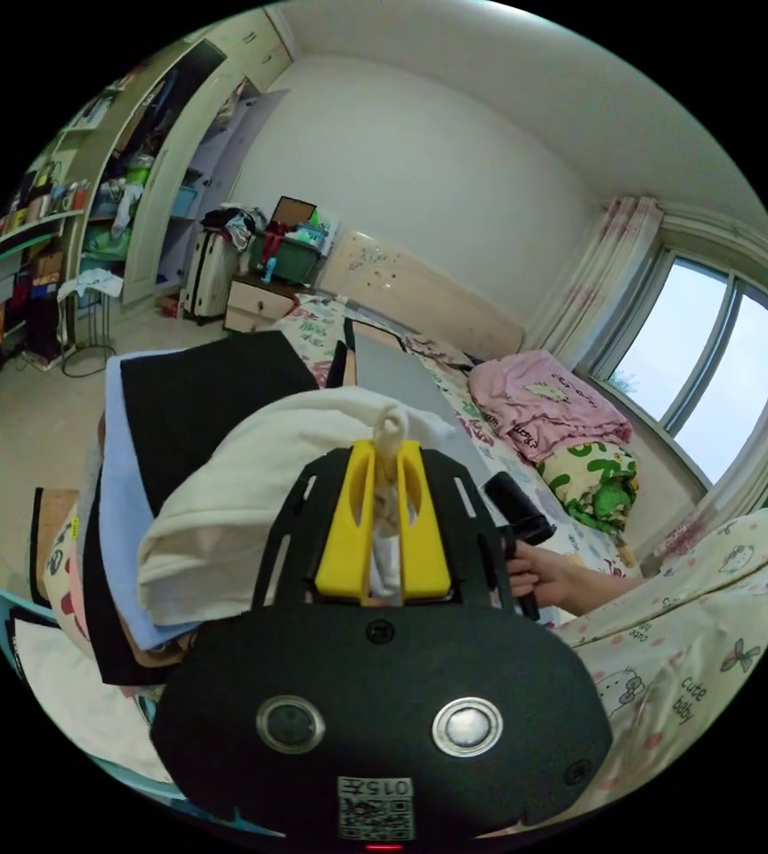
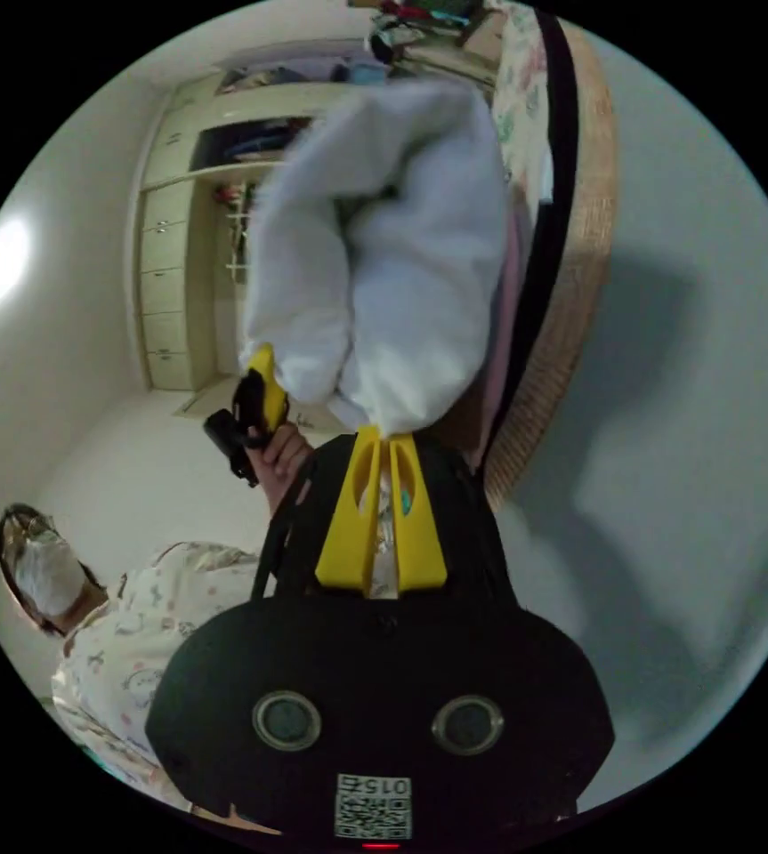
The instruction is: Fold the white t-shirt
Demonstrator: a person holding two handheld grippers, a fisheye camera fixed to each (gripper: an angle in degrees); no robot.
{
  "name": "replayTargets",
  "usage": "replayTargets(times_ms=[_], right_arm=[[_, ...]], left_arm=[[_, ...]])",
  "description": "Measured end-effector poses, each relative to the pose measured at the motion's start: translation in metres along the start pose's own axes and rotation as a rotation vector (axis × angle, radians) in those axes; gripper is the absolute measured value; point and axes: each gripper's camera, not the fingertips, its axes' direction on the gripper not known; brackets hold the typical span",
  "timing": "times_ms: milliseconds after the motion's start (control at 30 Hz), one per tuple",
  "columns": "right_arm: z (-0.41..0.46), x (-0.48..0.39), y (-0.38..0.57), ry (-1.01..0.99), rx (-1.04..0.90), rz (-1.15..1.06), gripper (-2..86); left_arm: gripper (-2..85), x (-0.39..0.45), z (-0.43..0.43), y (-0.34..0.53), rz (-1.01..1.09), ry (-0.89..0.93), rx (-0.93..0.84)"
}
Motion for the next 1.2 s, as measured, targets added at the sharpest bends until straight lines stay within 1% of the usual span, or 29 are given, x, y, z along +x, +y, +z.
replayTargets(times_ms=[33,67,100,133,200,233,267,300,333,400,433,500,600,700,800,933,1000,1067,1133,1167,1200], right_arm=[[-0.012,-0.024,0.000,0.021,0.049,-0.036,1.0],[-0.039,-0.075,0.001,0.076,0.143,-0.103,0.6],[-0.064,-0.130,0.005,0.179,0.220,-0.157,0.4],[-0.075,-0.158,0.008,0.245,0.257,-0.184,0.3],[-0.100,-0.271,0.035,0.496,0.398,-0.302,0.0],[-0.104,-0.297,0.044,0.545,0.431,-0.325,0.0],[-0.107,-0.346,0.064,0.627,0.490,-0.358,-0.1],[-0.106,-0.391,0.085,0.698,0.546,-0.378,-0.1],[-0.103,-0.412,0.097,0.735,0.571,-0.386,-0.1],[-0.082,-0.494,0.146,0.888,0.671,-0.426,-0.1],[-0.075,-0.512,0.157,0.919,0.689,-0.436,-0.1],[-0.041,-0.579,0.199,1.004,0.736,-0.468,-0.1],[0.010,-0.646,0.244,1.100,0.773,-0.461,-0.1],[0.061,-0.699,0.282,1.171,0.801,-0.437,-0.1],[0.099,-0.741,0.310,1.175,0.829,-0.403,-0.1],[0.129,-0.784,0.317,1.153,0.827,-0.377,-0.1],[0.137,-0.800,0.305,1.149,0.807,-0.350,0.0],[0.133,-0.797,0.286,1.121,0.790,-0.308,0.1],[0.126,-0.779,0.259,1.091,0.757,-0.244,0.3],[0.122,-0.758,0.235,1.095,0.719,-0.198,0.6],[0.117,-0.726,0.204,1.101,0.672,-0.138,0.9]], left_arm=[[1.7,0.005,-0.017,-0.006,0.023,0.004,0.068],[1.6,0.007,-0.027,-0.010,0.029,0.006,0.103],[1.3,0.009,-0.044,-0.021,0.036,-0.001,0.159],[1.2,0.011,-0.061,-0.034,0.040,-0.019,0.203],[1.1,0.019,-0.084,-0.055,0.071,-0.042,0.264],[1.1,0.027,-0.096,-0.068,0.103,-0.050,0.291],[1.1,0.032,-0.102,-0.074,0.119,-0.052,0.306],[1.1,0.042,-0.113,-0.083,0.154,-0.048,0.337],[1.1,0.052,-0.121,-0.091,0.187,-0.027,0.362],[1.1,0.069,-0.123,-0.102,0.240,0.026,0.331],[1.1,0.081,-0.119,-0.105,0.277,0.084,0.317],[1.1,0.100,-0.116,-0.102,0.324,0.171,0.330],[1.1,0.131,-0.115,-0.094,0.393,0.239,0.307],[1.0,0.147,-0.121,-0.081,0.432,0.343,0.276],[1.0,0.152,-0.127,-0.066,0.426,0.434,0.231],[1.0,0.159,-0.133,-0.054,0.399,0.519,0.179],[1.0,0.166,-0.128,-0.051,0.401,0.507,0.146],[1.0,0.171,-0.111,-0.050,0.384,0.490,0.093],[1.2,0.172,-0.068,-0.043,0.342,0.453,-0.008],[1.3,0.172,-0.053,-0.039,0.333,0.431,-0.036],[1.5,0.172,-0.020,-0.030,0.310,0.364,-0.102]])
